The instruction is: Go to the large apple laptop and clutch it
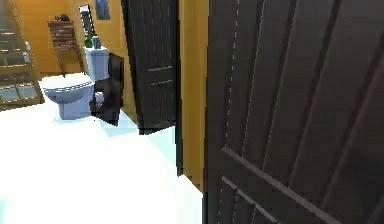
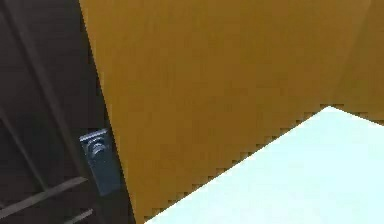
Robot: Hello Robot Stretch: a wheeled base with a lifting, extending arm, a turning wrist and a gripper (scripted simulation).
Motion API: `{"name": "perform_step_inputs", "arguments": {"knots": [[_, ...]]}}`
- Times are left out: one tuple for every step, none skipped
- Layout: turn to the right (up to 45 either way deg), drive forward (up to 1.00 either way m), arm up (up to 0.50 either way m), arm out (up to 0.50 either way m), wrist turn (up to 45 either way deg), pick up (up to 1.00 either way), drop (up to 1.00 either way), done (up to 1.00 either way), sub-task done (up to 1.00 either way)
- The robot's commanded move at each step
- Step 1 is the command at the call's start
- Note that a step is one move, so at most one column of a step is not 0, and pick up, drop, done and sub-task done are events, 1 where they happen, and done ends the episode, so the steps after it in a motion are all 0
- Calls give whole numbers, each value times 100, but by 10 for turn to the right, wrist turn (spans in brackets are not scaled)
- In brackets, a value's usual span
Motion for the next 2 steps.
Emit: {"name": "perform_step_inputs", "arguments": {"knots": [[-450,0,0,0,0,0,0,0,0],[-30,0,0,0,0,0,0,0,0]]}}
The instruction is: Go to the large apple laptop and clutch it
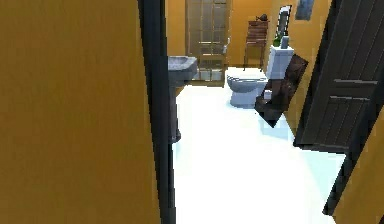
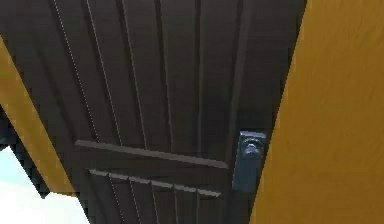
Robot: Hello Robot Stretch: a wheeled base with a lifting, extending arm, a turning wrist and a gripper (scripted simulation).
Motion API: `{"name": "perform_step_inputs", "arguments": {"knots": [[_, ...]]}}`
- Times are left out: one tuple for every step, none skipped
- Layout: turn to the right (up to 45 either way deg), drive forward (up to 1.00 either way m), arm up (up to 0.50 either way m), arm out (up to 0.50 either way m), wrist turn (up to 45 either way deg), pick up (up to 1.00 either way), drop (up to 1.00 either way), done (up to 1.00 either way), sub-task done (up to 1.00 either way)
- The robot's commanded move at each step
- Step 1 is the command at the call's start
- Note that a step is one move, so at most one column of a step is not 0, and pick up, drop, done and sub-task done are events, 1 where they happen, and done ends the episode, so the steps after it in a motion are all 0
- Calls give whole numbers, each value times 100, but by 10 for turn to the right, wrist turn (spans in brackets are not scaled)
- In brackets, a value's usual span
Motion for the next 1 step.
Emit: {"name": "perform_step_inputs", "arguments": {"knots": [[0,45,0,0,0,0,0,0,0]]}}
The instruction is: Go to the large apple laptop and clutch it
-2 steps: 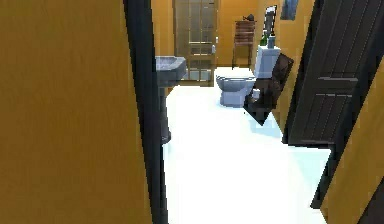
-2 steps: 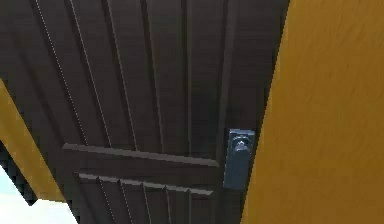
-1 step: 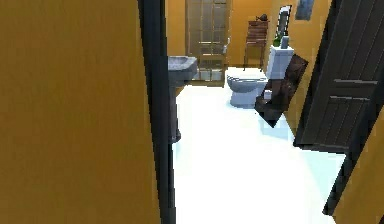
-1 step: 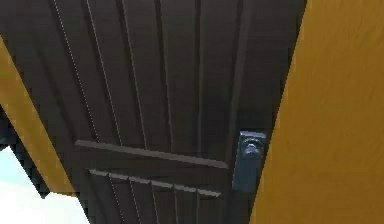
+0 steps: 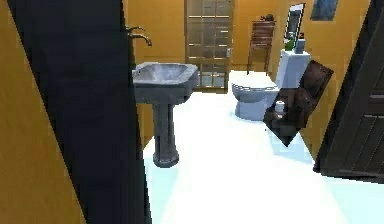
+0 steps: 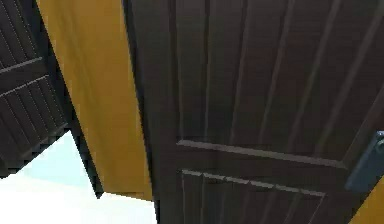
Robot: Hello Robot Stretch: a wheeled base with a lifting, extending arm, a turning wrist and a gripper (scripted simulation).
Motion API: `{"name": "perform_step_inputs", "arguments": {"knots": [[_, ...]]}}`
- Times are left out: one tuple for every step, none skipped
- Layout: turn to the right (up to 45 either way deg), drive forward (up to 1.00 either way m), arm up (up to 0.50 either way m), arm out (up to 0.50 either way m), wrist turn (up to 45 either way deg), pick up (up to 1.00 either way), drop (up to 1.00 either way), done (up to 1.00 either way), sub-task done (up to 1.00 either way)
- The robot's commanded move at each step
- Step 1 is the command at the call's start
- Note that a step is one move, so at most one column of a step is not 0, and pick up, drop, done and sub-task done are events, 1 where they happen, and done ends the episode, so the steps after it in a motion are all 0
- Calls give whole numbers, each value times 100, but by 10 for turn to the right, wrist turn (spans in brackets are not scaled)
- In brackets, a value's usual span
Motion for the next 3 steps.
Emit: {"name": "perform_step_inputs", "arguments": {"knots": [[240,0,0,0,0,0,0,0,0],[0,60,0,0,0,0,0,0,0],[-90,0,0,0,0,0,0,0,0]]}}
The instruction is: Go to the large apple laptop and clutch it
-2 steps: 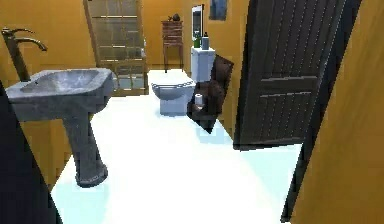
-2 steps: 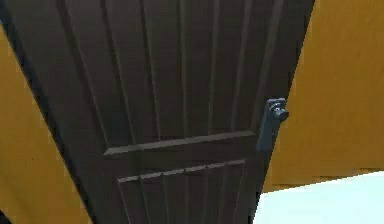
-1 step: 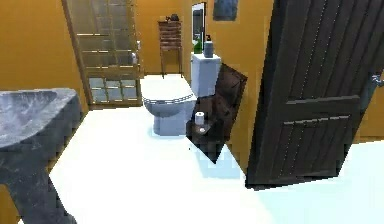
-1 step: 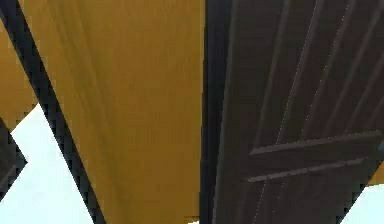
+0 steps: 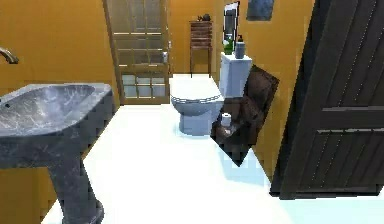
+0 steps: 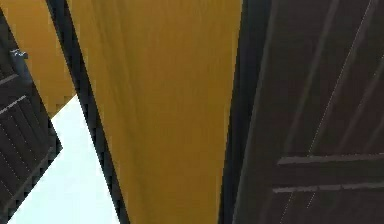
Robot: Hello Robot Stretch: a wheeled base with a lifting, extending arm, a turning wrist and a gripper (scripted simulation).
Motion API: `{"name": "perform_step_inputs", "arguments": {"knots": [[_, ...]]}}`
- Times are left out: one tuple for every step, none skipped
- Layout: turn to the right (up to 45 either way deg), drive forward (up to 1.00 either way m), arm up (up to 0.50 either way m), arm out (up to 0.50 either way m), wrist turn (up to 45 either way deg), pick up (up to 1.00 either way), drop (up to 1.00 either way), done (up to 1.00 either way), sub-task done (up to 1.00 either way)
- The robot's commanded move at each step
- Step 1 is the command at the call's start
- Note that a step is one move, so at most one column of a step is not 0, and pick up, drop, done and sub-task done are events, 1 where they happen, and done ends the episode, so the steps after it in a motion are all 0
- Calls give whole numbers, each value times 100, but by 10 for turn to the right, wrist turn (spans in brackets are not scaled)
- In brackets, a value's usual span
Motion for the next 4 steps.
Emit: {"name": "perform_step_inputs", "arguments": {"knots": [[0,100,0,0,0,0,0,0,0],[-60,0,0,0,0,0,0,0,0],[0,65,0,0,0,0,0,0,0],[-420,0,0,0,0,0,0,0,0]]}}
